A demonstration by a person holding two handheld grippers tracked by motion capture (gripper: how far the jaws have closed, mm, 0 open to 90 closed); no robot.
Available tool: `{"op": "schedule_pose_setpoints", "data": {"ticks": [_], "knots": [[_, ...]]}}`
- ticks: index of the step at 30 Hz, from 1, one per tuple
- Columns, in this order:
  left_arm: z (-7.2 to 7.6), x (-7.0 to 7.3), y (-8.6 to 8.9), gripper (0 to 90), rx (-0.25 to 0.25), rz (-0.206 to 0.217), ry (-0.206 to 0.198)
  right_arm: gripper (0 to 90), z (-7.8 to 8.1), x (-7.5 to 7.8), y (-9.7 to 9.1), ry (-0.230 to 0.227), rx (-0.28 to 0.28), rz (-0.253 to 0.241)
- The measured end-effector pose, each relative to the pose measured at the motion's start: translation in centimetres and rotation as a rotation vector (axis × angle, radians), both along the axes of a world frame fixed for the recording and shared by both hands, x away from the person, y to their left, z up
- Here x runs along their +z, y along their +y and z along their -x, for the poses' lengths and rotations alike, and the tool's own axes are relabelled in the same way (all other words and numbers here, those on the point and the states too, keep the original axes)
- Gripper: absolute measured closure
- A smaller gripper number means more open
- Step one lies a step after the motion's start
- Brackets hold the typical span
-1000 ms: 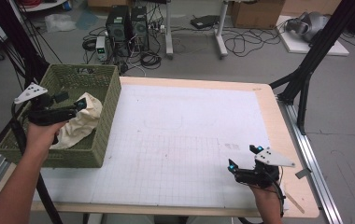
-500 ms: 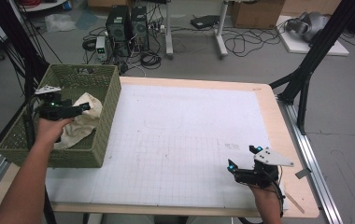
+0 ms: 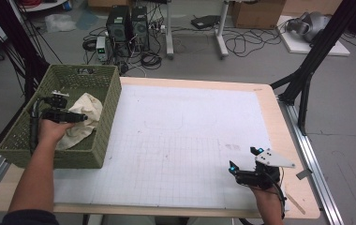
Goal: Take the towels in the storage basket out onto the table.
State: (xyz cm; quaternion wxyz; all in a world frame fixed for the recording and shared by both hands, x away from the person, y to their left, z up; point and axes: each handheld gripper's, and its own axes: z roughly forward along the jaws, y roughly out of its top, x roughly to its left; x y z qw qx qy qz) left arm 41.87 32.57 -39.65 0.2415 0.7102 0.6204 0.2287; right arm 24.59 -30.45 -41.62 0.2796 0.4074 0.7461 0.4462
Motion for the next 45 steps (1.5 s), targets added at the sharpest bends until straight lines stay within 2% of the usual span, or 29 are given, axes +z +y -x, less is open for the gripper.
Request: {"op": "schedule_pose_setpoints", "data": {"ticks": [2, 6, 10, 21, 22, 23, 24, 25, 26, 27, 28, 30, 33, 35, 38, 41, 45], "knots": [[-0.1, -0.3, 0.3, 19.5, 0.013, -0.009, 0.030, 6.8, 0.0, 0.0, 0.0, 0.002, 0.000, -0.001], [-0.3, -0.7, 0.5, 19.2, 0.041, -0.019, 0.061, 6.8, 0.0, -0.1, -0.1, 0.003, 0.000, 0.002], [-0.4, -1.6, 0.5, 18.6, 0.061, -0.015, 0.155, 6.8, 0.0, -0.1, 0.0, 0.011, -0.001, -0.001], [-0.6, -2.1, 0.8, 17.6, 0.075, 0.033, 0.213, 6.9, 0.0, -0.2, 0.0, 0.020, 0.002, 0.009], [-0.6, -2.1, 0.8, 19.8, 0.079, 0.035, 0.215, 6.9, 0.0, -0.2, 0.0, 0.023, 0.000, 0.008], [-0.5, -2.0, 0.8, 25.9, 0.083, 0.033, 0.217, 6.9, 0.0, -0.2, 0.0, 0.026, -0.003, 0.002], [-0.5, -1.8, 0.9, 25.9, 0.083, 0.034, 0.216, 6.9, 0.0, -0.2, 0.0, 0.026, -0.003, 0.002], [-0.4, -1.5, 1.0, 30.3, 0.087, 0.020, 0.211, 6.8, 0.0, -0.2, 0.0, 0.025, -0.004, 0.003], [-0.2, -1.3, 1.1, 49.5, 0.069, 0.048, 0.212, 6.9, 0.0, -0.2, -0.1, 0.021, -0.002, 0.006], [-0.2, -1.2, 1.1, 65.6, 0.071, 0.046, 0.212, 6.9, 0.1, -0.2, -0.1, 0.021, -0.003, 0.003], [-0.2, -1.1, 1.0, 68.7, 0.066, 0.044, 0.212, 6.9, 0.1, -0.1, -0.1, 0.017, -0.003, 0.003], [-0.1, -0.7, 0.9, 73.2, 0.067, 0.044, 0.193, 6.9, 0.2, -0.1, -0.1, 0.020, -0.007, -0.004], [0.2, 0.0, 1.1, 74.3, 0.088, 0.069, 0.138, 6.8, 0.3, 0.0, -0.2, 0.017, -0.008, -0.003], [0.4, 0.5, 1.3, 74.4, 0.099, 0.100, 0.096, 6.9, 0.3, 0.1, -0.2, 0.015, -0.008, -0.006], [0.9, 1.4, 1.5, 74.7, 0.084, 0.141, 0.024, 6.9, 0.3, 0.1, -0.2, 0.016, -0.010, -0.006], [1.5, 2.4, 1.9, 74.9, 0.078, 0.201, -0.072, 6.9, 0.3, 0.1, -0.2, 0.013, -0.011, -0.004], [2.4, 3.8, 2.3, 75.0, 0.047, 0.304, -0.184, 6.8, 0.3, 0.1, -0.2, 0.012, -0.013, -0.010]]}}
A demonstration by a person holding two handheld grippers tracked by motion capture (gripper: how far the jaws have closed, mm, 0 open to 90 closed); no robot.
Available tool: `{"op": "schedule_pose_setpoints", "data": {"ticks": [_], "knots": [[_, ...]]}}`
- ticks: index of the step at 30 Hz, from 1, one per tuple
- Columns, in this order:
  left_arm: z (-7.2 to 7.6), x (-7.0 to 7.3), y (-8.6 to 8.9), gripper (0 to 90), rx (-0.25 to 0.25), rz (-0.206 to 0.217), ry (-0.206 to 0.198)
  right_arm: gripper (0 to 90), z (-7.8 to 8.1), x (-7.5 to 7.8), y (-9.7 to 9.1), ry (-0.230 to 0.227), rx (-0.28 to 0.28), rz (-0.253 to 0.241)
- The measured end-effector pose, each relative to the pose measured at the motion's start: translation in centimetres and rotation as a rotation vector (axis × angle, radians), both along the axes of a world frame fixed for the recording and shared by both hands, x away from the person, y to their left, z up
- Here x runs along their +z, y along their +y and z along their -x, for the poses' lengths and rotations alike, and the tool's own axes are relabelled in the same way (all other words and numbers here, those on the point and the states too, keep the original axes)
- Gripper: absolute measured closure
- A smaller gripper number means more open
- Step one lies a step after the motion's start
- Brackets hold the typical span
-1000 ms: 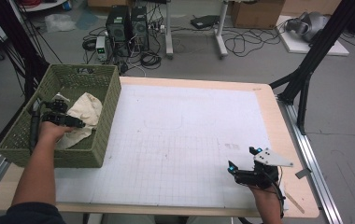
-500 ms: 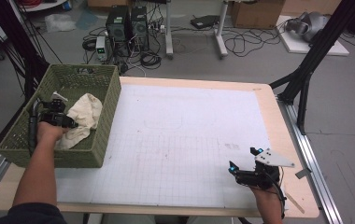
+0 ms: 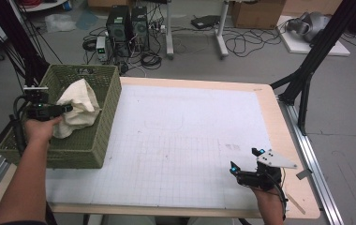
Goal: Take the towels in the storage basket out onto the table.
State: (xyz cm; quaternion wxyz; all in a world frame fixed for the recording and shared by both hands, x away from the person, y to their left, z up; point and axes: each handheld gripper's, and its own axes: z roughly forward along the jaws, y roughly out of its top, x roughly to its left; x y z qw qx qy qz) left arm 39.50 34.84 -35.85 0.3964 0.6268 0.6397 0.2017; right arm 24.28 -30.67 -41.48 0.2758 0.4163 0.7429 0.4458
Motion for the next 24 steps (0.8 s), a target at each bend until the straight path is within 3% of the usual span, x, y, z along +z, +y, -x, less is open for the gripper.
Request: {"op": "schedule_pose_setpoints", "data": {"ticks": [12, 24], "knots": [[2.5, 2.8, 0.9, 74.9, -0.090, 0.098, -0.214, 6.8, 0.0, 0.1, 0.3, -0.003, 0.007, 0.001], [4.5, 5.1, 1.1, 74.9, -0.159, 0.114, -0.358, 6.8, 0.0, 0.1, 0.5, -0.001, 0.009, 0.003]]}}
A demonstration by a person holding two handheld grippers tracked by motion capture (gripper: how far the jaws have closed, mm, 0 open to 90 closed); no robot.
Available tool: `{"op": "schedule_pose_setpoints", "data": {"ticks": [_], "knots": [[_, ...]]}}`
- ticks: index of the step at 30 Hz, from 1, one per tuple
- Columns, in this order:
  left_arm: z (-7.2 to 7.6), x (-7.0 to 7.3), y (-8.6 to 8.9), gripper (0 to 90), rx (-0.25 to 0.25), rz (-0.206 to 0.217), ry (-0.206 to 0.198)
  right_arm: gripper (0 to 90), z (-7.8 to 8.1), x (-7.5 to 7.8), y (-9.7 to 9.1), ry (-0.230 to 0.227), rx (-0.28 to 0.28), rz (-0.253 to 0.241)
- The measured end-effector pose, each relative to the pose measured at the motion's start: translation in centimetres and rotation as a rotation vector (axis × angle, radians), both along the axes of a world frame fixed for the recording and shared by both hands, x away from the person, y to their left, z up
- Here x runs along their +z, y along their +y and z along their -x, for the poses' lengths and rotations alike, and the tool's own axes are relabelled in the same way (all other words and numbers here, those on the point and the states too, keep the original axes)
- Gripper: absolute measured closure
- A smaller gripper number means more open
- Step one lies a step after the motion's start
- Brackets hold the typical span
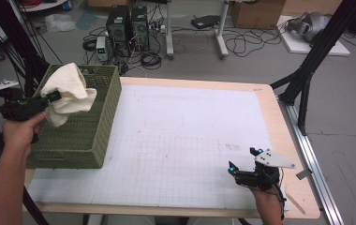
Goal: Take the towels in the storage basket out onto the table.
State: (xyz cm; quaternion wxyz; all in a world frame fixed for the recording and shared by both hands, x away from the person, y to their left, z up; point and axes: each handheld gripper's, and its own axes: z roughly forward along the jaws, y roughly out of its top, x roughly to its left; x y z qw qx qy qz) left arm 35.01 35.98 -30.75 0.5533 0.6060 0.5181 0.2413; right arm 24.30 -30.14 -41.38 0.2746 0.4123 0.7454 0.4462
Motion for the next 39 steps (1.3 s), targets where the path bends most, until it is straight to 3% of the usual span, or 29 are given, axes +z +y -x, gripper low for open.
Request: {"op": "schedule_pose_setpoints", "data": {"ticks": [6, 14, 19, 22, 30, 39], "knots": [[0.8, 2.1, -0.5, 74.9, -0.034, 0.009, -0.076, 6.8, 0.0, 0.0, 0.2, -0.002, 0.007, 0.000], [1.5, 3.4, -2.3, 74.9, -0.099, 0.007, -0.127, 6.8, 0.0, 0.1, 0.2, -0.008, 0.008, -0.004], [1.7, 4.2, -3.6, 74.8, -0.166, 0.033, -0.163, 6.8, 0.0, 0.1, 0.3, -0.011, 0.009, -0.002], [1.8, 4.8, -4.6, 74.8, -0.199, 0.042, -0.188, 6.9, 0.0, 0.1, 0.3, -0.013, 0.011, 0.001], [2.5, 6.1, -7.9, 74.8, -0.294, 0.013, -0.247, 6.9, 0.0, 0.2, 0.3, -0.012, 0.012, -0.001], [2.3, 5.7, -12.3, 74.8, -0.386, -0.002, -0.260, 6.8, 0.0, 0.2, 0.4, -0.016, 0.014, -0.001]]}}
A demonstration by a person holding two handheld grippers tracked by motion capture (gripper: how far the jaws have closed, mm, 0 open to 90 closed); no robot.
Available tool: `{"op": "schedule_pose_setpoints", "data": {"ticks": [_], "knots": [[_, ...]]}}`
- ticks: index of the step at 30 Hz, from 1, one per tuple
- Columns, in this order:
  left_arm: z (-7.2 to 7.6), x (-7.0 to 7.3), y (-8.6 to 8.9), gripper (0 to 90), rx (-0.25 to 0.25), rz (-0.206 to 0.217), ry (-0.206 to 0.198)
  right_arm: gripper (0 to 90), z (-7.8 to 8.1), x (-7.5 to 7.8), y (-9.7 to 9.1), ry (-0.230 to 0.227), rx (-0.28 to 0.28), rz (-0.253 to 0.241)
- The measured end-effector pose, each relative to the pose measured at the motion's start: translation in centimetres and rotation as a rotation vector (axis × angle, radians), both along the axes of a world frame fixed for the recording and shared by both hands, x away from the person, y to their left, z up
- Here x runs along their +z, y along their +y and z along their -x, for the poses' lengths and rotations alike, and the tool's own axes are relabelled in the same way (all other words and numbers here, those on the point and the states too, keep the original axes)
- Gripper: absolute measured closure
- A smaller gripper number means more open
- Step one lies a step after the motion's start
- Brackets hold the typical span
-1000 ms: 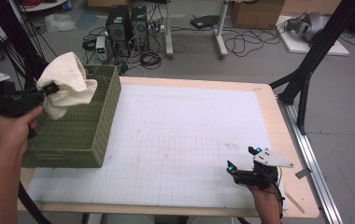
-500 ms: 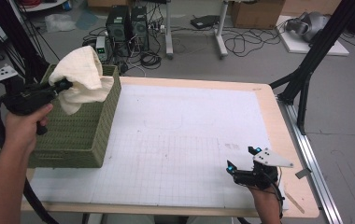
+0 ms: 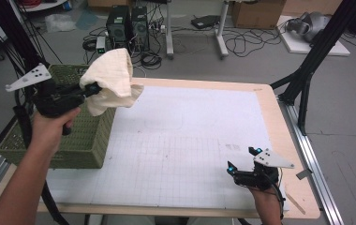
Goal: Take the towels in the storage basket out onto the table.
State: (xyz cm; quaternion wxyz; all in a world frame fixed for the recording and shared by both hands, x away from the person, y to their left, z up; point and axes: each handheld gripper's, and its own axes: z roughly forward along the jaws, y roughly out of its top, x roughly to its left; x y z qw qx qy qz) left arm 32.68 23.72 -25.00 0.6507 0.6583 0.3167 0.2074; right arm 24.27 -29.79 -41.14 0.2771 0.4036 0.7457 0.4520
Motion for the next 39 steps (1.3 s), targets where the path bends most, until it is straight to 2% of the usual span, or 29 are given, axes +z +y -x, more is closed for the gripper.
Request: {"op": "schedule_pose_setpoints", "data": {"ticks": [11, 17, 23, 27, 32, 35, 39], "knots": [[0.1, -1.4, -5.5, 74.8, -0.112, -0.025, -0.032, 6.8, 0.1, 0.1, 0.0, -0.001, 0.001, 0.002], [0.2, -2.7, -8.3, 74.8, -0.199, -0.035, -0.006, 6.8, 0.0, 0.1, 0.0, -0.001, 0.004, 0.004], [0.0, -4.6, -10.5, 74.8, -0.259, -0.047, 0.028, 6.8, 0.0, 0.1, 0.0, -0.003, 0.004, 0.003], [-0.1, -5.8, -12.1, 74.6, -0.316, -0.062, 0.025, 6.9, 0.0, 0.0, -0.1, -0.002, 0.005, 0.004], [-0.6, -7.7, -14.1, 74.5, -0.359, -0.067, 0.072, 6.8, 0.0, 0.0, 0.0, -0.004, 0.005, 0.012], [-0.6, -9.0, -15.6, 74.3, -0.416, -0.069, 0.105, 6.8, 0.0, 0.0, 0.0, -0.002, 0.006, 0.014], [-0.5, -10.7, -17.5, 73.8, -0.491, -0.099, 0.141, 6.8, 0.0, 0.0, 0.0, -0.001, 0.003, 0.013]]}}
